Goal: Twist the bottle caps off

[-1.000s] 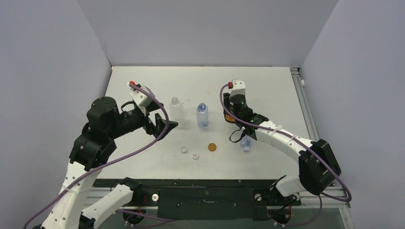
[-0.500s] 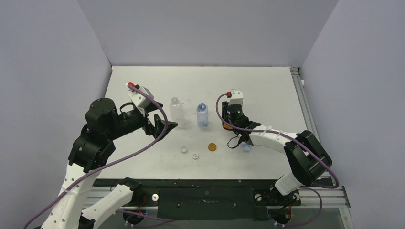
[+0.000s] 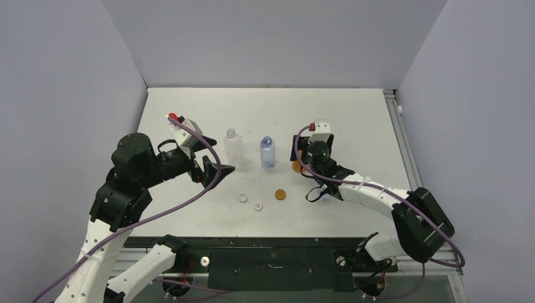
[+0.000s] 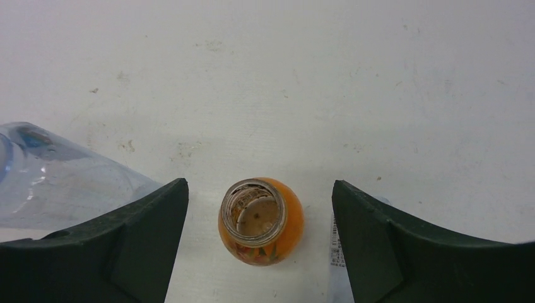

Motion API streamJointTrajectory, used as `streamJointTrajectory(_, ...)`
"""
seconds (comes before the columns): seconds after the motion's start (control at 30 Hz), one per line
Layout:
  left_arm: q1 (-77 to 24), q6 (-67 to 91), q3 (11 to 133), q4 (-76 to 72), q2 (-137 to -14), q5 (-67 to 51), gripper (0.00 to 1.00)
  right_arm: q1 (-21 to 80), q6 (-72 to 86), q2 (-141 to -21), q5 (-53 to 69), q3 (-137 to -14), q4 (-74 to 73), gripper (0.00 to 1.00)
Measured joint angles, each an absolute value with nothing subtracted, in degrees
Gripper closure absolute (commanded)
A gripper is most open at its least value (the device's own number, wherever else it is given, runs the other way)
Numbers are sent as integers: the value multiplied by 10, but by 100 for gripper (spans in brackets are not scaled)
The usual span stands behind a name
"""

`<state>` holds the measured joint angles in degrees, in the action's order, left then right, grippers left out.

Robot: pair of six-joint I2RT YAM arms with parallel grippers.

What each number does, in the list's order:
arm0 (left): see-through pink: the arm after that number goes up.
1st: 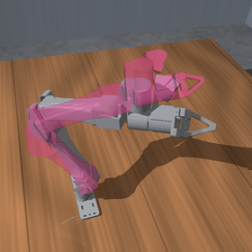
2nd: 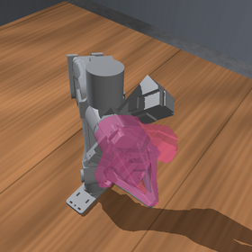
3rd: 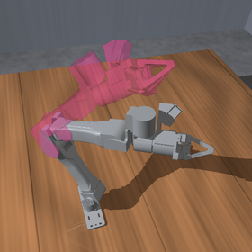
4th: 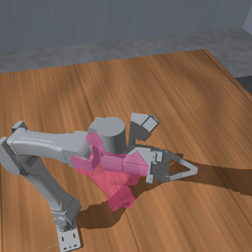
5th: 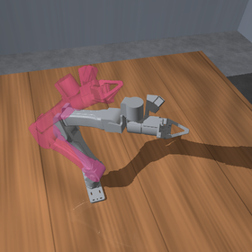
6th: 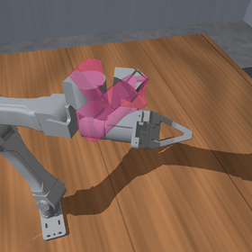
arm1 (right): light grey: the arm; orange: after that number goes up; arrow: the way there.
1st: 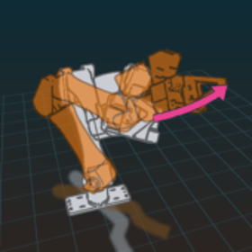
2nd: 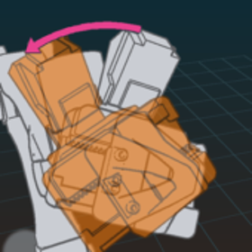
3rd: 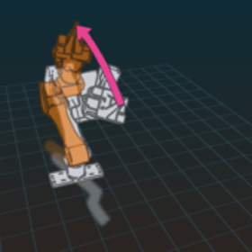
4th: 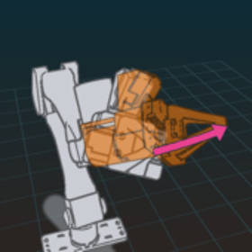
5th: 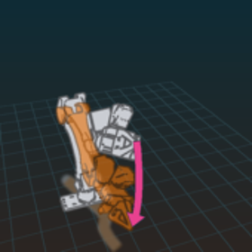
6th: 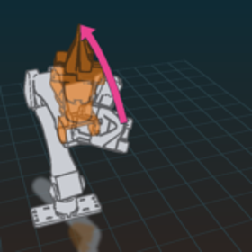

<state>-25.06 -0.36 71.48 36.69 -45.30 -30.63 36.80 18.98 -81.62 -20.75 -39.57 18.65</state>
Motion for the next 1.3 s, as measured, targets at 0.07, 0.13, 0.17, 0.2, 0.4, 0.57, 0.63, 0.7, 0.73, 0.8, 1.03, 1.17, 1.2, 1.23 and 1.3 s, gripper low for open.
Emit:
streamJointTrajectory(0.07,-251,-6,715,367,-452,-312,3,368,194,-788,-213,-395,178,20)
streamJointTrajectory(0.13,-251,-7,715,366,-451,-316,3,368,200,-754,-222,-395,164,20)
streamJointTrajectory(0.17,-251,-7,715,366,-450,-316,3,367,205,-736,-228,-395,154,19)
streamJointTrajectory(0.2,-251,-7,715,366,-449,-317,3,366,209,-718,-235,-395,143,19)
streamJointTrajectory(0.4,-251,-8,715,366,-444,-318,3,344,268,-628,-268,-395,49,18)
streamJointTrajectory(0.57,-251,-9,715,366,-444,-320,3,337,332,-620,-265,-369,-43,17)
streamJointTrajectory(0.63,-251,-11,715,366,-444,-322,3,337,355,-620,-254,-340,-61,17)
streamJointTrajectory(0.7,-251,-13,715,366,-445,-325,3,337,376,-623,-242,-310,-74,17)
streamJointTrajectory(0.73,-251,-14,715,366,-445,-328,3,337,386,-627,-236,-296,-77,17)
streamJointTrajectory(0.8,-251,-19,715,366,-445,-333,3,338,403,-636,-226,-273,-81,16)
streamJointTrajectory(1.03,-251,-26,715,366,-446,-350,3,338,438,-702,-208,-247,-67,33)
streamJointTrajectory(1.17,-251,-34,715,362,-448,-358,3,339,447,-721,-209,-251,-48,62)
streamJointTrajectory(1.2,-251,-37,715,362,-448,-361,3,339,449,-720,-209,-251,-49,65)
streamJointTrajectory(1.23,-251,-42,715,362,-448,-365,3,339,453,-715,-209,-251,-50,68)
streamJointTrajectory(1.3,-251,-53,715,360,-448,-373,3,339,455,-693,-209,-251,-63,69)
